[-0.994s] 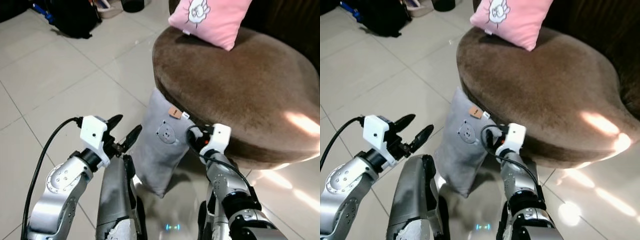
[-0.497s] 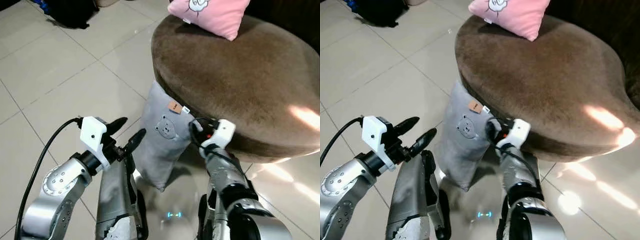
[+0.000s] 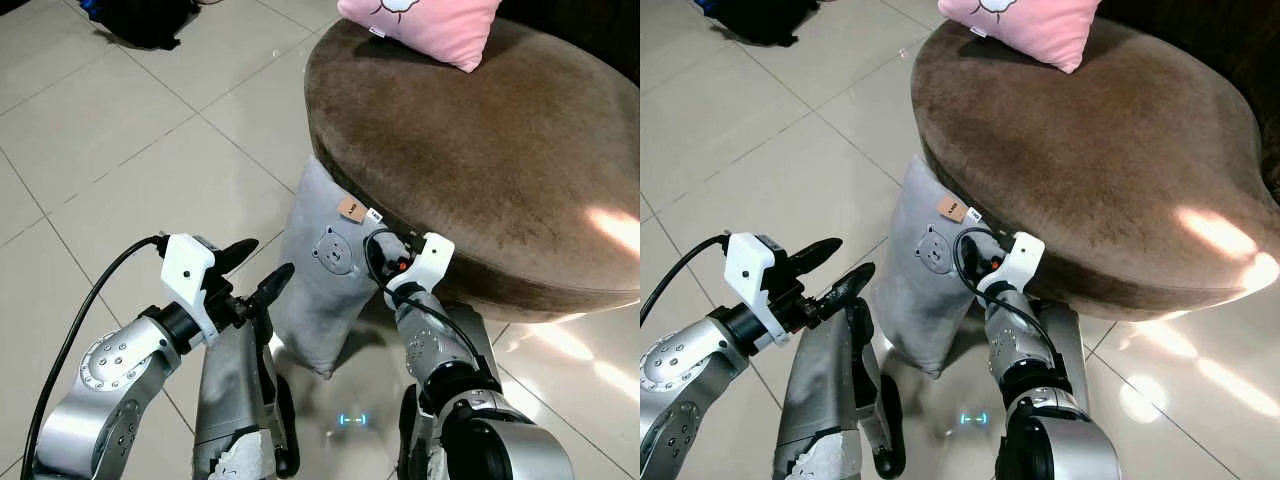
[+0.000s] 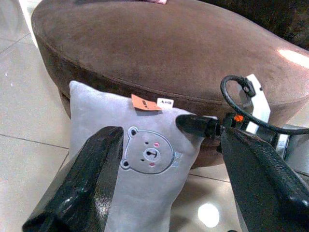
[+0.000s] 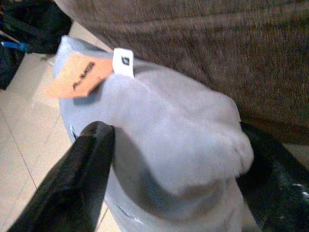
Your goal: Move the pillow to the sofa from floor
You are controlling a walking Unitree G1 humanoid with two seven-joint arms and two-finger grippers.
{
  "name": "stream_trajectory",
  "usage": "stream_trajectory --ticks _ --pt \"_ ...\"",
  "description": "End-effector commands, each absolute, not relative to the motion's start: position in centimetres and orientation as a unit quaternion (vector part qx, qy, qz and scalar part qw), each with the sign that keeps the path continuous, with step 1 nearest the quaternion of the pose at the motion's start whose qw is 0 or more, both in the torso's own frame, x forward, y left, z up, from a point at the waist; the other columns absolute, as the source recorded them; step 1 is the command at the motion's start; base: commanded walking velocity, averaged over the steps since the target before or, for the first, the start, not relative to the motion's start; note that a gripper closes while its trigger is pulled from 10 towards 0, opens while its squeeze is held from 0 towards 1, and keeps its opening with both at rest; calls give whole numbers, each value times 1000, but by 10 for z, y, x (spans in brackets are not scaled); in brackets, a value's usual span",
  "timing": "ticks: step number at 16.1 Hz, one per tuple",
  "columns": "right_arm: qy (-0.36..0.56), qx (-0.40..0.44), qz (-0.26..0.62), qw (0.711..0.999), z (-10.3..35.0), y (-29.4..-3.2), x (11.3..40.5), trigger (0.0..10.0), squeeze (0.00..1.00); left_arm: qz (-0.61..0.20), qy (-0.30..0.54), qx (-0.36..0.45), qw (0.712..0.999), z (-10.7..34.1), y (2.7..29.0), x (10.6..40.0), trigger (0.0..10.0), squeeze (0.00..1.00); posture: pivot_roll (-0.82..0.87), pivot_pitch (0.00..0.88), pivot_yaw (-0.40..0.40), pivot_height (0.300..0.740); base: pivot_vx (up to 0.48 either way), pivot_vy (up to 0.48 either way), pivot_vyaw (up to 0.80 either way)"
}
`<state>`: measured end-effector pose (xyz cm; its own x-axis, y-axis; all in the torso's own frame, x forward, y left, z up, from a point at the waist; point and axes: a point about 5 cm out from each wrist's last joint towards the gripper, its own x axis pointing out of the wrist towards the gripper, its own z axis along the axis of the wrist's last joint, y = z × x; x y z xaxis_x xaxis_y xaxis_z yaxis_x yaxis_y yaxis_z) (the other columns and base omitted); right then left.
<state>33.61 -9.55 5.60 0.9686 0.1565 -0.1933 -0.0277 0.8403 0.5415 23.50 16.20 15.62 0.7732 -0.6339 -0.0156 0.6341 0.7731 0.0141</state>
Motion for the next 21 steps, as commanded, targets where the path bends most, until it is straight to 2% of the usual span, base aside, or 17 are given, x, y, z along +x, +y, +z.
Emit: stream_trajectory --ticks 1,21 --pt "126 289 53 948 50 -89 331 0 0 -338 8 16 941 158 164 231 10000 0 162 289 104 465 0 0 0" --pt "113 293 77 946 48 -86 328 0 0 -346 16 17 938 154 161 229 10000 0 163 284 99 465 0 0 0"
